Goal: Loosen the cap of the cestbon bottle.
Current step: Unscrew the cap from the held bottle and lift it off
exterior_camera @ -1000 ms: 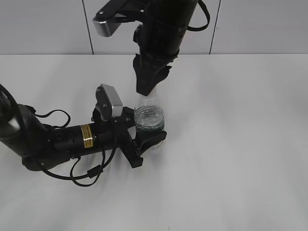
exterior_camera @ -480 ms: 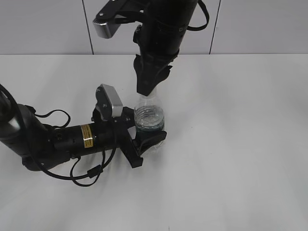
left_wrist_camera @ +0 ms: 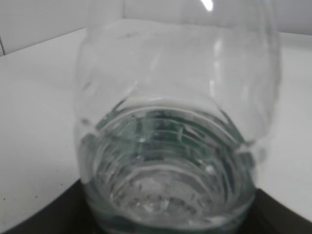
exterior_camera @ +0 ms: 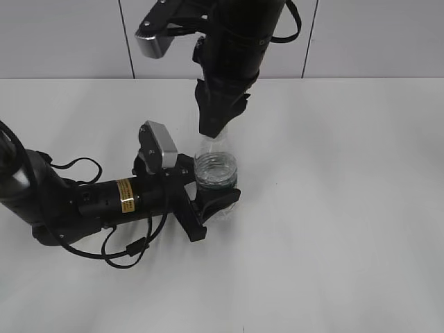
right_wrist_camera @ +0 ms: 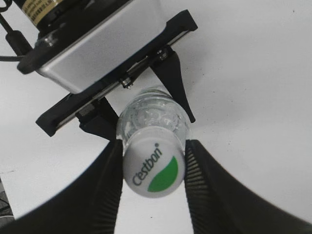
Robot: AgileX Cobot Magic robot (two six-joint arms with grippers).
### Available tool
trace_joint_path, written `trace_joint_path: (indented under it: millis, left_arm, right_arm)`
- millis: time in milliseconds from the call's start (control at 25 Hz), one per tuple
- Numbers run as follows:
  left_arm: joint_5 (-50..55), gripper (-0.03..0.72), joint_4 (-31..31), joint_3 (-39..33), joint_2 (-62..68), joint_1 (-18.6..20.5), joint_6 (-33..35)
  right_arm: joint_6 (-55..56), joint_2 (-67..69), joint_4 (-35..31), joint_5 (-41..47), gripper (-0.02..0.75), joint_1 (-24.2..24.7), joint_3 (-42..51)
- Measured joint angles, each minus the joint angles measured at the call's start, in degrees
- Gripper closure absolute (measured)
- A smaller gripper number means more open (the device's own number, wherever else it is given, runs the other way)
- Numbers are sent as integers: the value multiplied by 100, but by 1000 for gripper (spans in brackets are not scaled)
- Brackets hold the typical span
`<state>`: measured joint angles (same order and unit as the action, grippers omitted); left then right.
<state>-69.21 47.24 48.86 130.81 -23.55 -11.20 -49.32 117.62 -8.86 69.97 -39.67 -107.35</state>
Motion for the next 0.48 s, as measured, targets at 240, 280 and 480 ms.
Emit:
trace_joint_path:
  millis: [240,280,480]
  left_arm:
    - [7,271,0,11,6,0,0]
    - [7,271,0,11,6,0,0]
    - [7,271,7,11,6,0,0]
  right_arm:
    - [-1175,0,68,0,444,-13,0]
    - [-1334,0,69,0,444,-19,0]
    - [-1997,0,82,5,444,-17,0]
